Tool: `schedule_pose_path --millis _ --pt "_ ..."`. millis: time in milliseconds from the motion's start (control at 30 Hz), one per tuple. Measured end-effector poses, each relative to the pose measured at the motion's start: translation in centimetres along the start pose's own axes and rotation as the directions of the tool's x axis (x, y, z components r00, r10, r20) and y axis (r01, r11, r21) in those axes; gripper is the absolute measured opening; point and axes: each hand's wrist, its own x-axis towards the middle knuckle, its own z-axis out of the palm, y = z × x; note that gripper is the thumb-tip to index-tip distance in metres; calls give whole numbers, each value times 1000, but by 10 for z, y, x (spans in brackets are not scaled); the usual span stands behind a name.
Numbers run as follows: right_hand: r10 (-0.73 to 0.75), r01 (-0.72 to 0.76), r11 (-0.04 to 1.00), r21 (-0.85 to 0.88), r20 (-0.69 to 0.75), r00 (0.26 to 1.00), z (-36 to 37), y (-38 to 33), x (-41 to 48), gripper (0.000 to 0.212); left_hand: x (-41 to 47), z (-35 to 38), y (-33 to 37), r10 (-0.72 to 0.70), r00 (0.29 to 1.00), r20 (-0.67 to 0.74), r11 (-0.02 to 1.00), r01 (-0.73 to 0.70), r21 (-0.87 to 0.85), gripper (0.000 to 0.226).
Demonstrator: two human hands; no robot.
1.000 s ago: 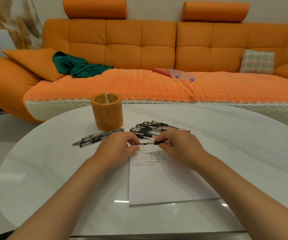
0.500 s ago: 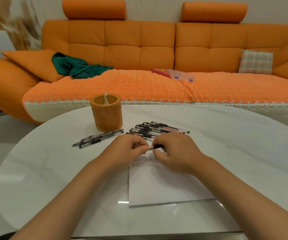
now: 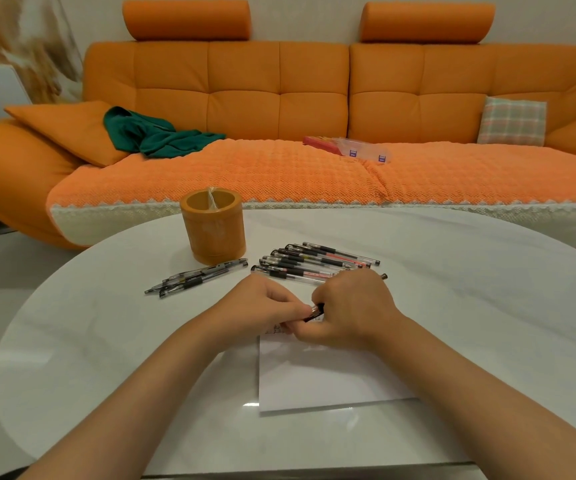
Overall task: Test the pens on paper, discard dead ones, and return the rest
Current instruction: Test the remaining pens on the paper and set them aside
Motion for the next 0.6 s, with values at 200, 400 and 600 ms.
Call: schedule_pose_path --millis 200,400,600 --pt "16 -51 964 261 135 991 7 11 1 29 10 -11 -10 11 991 -134 989 9 147 20" --pt "84 -131 896 424 129 988 18 19 5 21 18 -29 -22 95 931 -353 939 33 341 15" --pt "145 -156 948 279 59 988 30 32 4 14 26 -56 -49 213 849 -484 617 267 740 23"
